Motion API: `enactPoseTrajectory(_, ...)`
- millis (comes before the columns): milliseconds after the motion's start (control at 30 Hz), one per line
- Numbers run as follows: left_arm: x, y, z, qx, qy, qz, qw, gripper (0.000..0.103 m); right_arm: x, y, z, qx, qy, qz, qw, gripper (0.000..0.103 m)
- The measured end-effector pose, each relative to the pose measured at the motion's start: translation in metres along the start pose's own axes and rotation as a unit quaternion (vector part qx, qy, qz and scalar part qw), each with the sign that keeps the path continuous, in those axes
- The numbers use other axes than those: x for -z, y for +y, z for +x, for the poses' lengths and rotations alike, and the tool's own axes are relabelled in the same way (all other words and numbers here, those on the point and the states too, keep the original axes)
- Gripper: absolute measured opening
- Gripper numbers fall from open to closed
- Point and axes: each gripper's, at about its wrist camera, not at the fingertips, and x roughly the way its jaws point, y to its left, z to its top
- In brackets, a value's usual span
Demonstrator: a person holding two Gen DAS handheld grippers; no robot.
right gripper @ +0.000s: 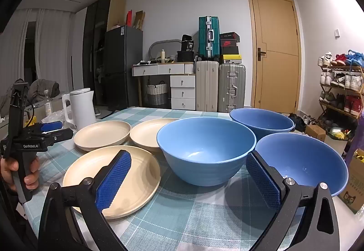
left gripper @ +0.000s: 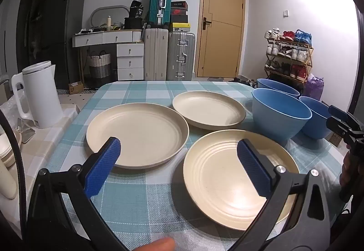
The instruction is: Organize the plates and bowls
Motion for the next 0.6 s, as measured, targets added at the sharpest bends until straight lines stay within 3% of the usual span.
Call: enactPoseTrajectory(600,0.0000,0.0002,0.0000,0.001,0.002,-0.004,1.0000,0.102,0.0000,0.0002,-0.0003,-0.001,-0.006,0.002,1.000,0.103)
